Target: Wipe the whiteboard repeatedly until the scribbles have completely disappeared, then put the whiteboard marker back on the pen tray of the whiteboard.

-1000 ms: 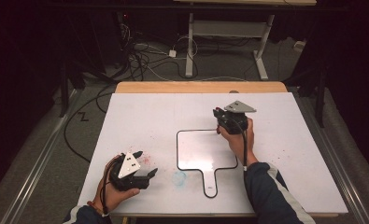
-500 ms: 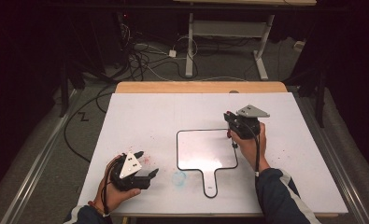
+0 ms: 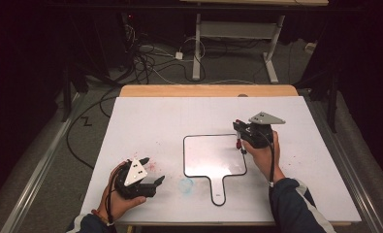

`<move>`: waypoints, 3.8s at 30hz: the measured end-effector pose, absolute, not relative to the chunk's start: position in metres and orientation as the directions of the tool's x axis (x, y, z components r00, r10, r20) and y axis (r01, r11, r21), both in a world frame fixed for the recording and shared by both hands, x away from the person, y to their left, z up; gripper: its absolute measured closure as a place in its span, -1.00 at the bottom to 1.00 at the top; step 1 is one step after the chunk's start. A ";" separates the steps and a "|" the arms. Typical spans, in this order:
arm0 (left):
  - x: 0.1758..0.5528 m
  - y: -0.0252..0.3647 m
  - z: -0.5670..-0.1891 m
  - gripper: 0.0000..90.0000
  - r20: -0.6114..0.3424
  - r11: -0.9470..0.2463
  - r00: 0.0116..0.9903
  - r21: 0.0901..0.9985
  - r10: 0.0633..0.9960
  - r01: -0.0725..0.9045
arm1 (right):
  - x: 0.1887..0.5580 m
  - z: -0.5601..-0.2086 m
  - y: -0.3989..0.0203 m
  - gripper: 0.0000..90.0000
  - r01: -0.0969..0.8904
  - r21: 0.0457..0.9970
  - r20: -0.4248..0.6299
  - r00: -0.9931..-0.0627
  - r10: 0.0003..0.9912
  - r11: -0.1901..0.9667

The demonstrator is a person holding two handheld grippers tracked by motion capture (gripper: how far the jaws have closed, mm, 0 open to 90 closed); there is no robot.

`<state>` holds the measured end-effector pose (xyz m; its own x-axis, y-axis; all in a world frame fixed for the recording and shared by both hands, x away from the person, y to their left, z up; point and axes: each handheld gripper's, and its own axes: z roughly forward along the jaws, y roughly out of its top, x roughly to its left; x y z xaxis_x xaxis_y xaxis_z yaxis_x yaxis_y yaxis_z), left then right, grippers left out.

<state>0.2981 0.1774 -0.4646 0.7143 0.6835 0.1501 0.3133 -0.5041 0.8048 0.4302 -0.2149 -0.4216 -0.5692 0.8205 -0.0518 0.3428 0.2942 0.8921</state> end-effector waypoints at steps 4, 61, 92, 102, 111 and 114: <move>0.299 0.178 -0.465 -0.54 0.148 -0.504 0.713 0.803 0.685 0.318 | 0.422 -0.420 -0.221 0.81 0.340 0.892 -0.045 -0.589 0.807 0.298; 0.298 0.174 -0.468 -0.55 0.189 -0.544 0.708 0.778 0.680 0.315 | 0.385 -0.411 -0.253 0.79 0.538 0.802 0.172 -0.624 0.762 0.259; 0.297 0.172 -0.470 -0.55 0.180 -0.554 0.713 0.763 0.677 0.333 | 0.433 -0.467 -0.248 0.30 0.599 0.746 0.072 -0.506 0.859 0.291; 0.297 0.171 -0.469 -0.55 0.197 -0.562 0.712 0.762 0.674 0.321 | 0.427 -0.463 -0.243 0.56 0.551 0.762 0.040 -0.565 0.824 0.341; 0.295 0.173 -0.468 -0.55 0.197 -0.557 0.710 0.767 0.676 0.318 | 0.405 -0.456 -0.249 0.59 0.597 0.706 0.016 -0.551 0.834 0.381; 0.294 0.172 -0.467 -0.55 0.201 -0.563 0.713 0.764 0.672 0.316 | 0.396 -0.458 -0.245 0.65 0.603 0.685 -0.023 -0.543 0.840 0.409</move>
